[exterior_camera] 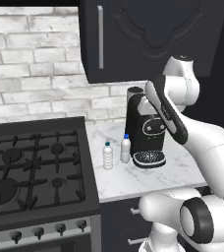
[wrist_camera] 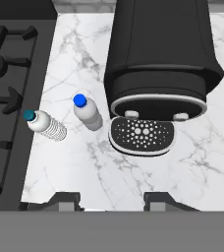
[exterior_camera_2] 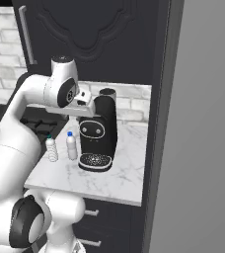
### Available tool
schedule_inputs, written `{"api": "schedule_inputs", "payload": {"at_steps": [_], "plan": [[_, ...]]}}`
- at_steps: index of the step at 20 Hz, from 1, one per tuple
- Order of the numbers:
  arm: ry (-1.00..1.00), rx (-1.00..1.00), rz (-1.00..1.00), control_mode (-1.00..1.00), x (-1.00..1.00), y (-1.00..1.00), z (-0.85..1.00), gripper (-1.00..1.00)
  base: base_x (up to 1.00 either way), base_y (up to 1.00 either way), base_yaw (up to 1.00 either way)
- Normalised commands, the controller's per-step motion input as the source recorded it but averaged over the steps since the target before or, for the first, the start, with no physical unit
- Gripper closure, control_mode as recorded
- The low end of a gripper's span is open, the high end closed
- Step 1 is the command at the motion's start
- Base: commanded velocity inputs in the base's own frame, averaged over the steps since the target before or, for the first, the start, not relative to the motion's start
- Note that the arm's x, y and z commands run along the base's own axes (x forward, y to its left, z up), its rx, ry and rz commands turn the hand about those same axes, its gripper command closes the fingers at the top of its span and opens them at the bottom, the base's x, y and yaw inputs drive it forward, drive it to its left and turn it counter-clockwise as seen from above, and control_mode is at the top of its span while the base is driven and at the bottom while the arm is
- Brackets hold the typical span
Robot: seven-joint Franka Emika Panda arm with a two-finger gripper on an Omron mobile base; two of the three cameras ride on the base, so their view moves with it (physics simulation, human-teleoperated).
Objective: Take the bottled waters from the counter and place them in the freezer to freeze. Close the freezer door after placing the bottles.
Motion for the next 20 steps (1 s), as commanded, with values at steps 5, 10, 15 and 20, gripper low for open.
{"api": "schedule_inputs", "payload": {"at_steps": [5, 10, 15, 20], "plan": [[0.00, 0.00, 0.00, -1.00, 0.00, 0.15, 0.00, -1.00, 0.00, 0.00, 0.00], [0.00, 0.00, -0.07, -1.00, 0.00, 0.42, 0.00, -1.00, 0.00, 0.00, 0.00], [0.00, -0.04, -0.21, -1.00, 0.00, 0.85, 0.00, -1.00, 0.00, 0.00, 0.00], [0.00, -0.15, -0.35, -1.00, 0.00, 1.00, -0.26, -1.00, 0.00, 0.00, 0.00]]}}
